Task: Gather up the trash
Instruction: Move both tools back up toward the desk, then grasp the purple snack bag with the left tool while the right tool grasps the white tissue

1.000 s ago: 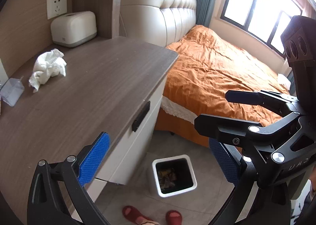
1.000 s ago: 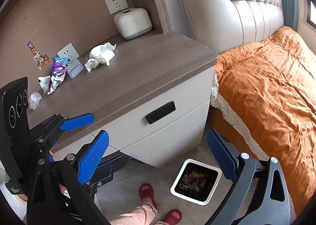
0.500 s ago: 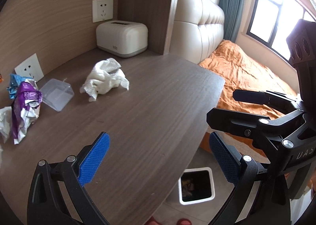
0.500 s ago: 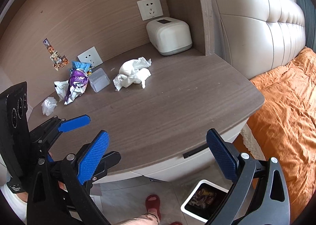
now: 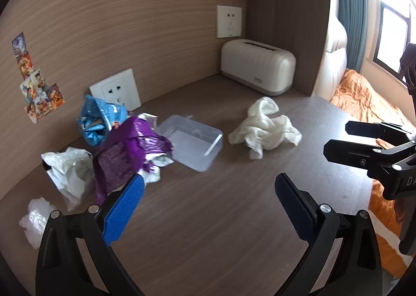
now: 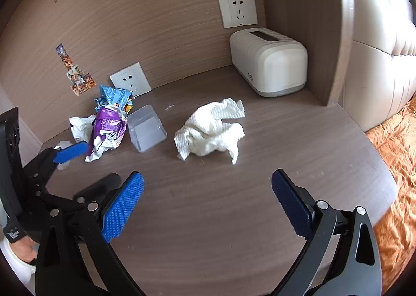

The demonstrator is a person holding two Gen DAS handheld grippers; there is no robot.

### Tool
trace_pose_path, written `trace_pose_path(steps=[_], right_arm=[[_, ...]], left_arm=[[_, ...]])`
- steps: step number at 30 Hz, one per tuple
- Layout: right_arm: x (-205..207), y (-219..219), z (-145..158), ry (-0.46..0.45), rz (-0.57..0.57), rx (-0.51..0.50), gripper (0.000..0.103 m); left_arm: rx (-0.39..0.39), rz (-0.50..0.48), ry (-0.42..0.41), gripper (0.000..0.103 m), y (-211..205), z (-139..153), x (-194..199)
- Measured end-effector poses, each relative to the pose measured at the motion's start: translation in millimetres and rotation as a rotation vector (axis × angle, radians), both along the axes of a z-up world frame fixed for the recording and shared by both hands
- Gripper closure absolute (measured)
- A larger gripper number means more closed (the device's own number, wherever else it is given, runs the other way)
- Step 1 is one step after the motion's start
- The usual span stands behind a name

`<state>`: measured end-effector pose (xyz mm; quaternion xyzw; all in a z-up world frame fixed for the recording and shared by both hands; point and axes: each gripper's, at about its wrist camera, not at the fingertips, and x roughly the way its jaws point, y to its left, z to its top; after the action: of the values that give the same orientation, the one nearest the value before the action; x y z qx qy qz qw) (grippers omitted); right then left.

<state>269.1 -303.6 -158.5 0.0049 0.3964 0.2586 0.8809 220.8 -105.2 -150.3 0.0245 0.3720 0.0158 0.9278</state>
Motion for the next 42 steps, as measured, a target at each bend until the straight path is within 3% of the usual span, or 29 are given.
trace_pose_path(steps=[10,16,19,21,22,25,27,29,31,34,42], right_arm=[[55.9,47.1,-24.7,0.02,-0.029,-0.075,0.005],[73.4,64.2,-41.3,0.029,-0.029,-0.139,0.005],[82.8,69.7,-48.0,0.036,-0.038,-0.161,0.005],[86.8,74.2,-52.6,0.038,-0.043,-0.181,0.005],[88.6,76.0,-54.6,0.038,-0.048,-0.19,0.005],[92.6,81.6,-54.9,0.035,-0.051,-0.205,0.005],[94.4,83.1,-53.8,0.031,-0.053,-0.205,0.017],[93.3,84.3,-49.3,0.01,-0.054,-0.2,0.049],[91.3,86.2,-45.8,0.011,-0.04,-0.198,0.063],[82.8,83.5,-36.8,-0.003,-0.022,-0.197,0.068],[46.0,40.2,-5.4,-0.007,-0.057,-0.081,0.068]], left_arm=[[0.142,-0.034,-0.003,0.005,48.6,-4.7,38.2],[0.147,-0.122,0.047,0.005,56.2,-17.8,60.8],[0.113,-0.168,0.057,0.006,57.9,-21.7,64.0],[0.11,-0.19,0.062,0.012,57.8,-24.8,66.1],[0.114,-0.2,0.079,0.027,57.9,-28.2,68.3],[0.108,-0.215,0.077,0.029,58.8,-30.0,70.5],[0.111,-0.226,0.068,0.033,57.9,-29.5,71.2],[0.117,-0.232,0.056,0.039,56.9,-28.1,70.3],[0.11,-0.222,0.049,0.04,57.1,-25.0,68.9],[0.097,-0.203,0.034,0.04,57.5,-15.0,61.7],[0.097,-0.191,-0.01,0.04,35.7,14.6,21.9]])
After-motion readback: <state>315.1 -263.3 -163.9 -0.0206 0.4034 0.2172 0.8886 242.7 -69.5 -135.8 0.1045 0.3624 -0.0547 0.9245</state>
